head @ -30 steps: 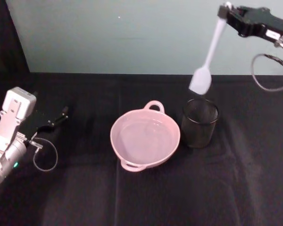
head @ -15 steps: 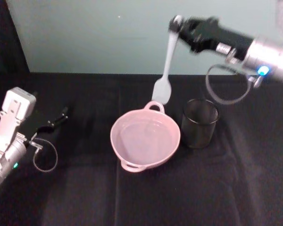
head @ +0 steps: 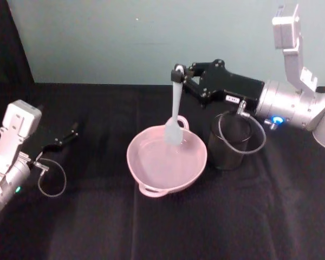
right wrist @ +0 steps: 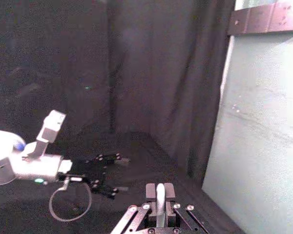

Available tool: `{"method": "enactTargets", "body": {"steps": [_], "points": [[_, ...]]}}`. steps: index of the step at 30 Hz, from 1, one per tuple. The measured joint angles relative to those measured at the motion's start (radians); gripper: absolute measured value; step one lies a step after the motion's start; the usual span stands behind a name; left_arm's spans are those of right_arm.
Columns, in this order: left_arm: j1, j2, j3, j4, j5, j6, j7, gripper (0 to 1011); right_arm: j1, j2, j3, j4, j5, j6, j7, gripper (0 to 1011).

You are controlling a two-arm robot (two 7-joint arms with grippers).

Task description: Use the one hand to pick up the spoon and stir the clear water in the bowl.

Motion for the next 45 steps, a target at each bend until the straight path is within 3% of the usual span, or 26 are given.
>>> {"method": "enactTargets", "body": {"steps": [6,14,22,28,37,45], "points": [[0.0,0.0,0.0,0.0,0.0,0.0,0.0,1011,-0.023,-0.006,0.001,-0.002,0.004,0.003,0.028,108],[0.0,0.0,0.0,0.0,0.0,0.0,0.0,1011,-0.04,-0.046,-0.007,0.024,0.01,0.012,0.053,108],[0.0,0.0,0.0,0.0,0.0,0.0,0.0,1011,-0.014,-0.119,-0.016,0.121,-0.008,-0.018,0.056,108],[0.0,0.0,0.0,0.0,0.0,0.0,0.0,1011,0.006,-0.183,-0.009,0.21,-0.053,-0.091,0.03,108],[0.0,0.0,0.0,0.0,0.0,0.0,0.0,1011,0.013,-0.198,0.014,0.245,-0.114,-0.152,-0.019,108],[0.0,0.0,0.0,0.0,0.0,0.0,0.0,1011,0.001,-0.177,0.033,0.23,-0.152,-0.16,-0.036,108]]}}
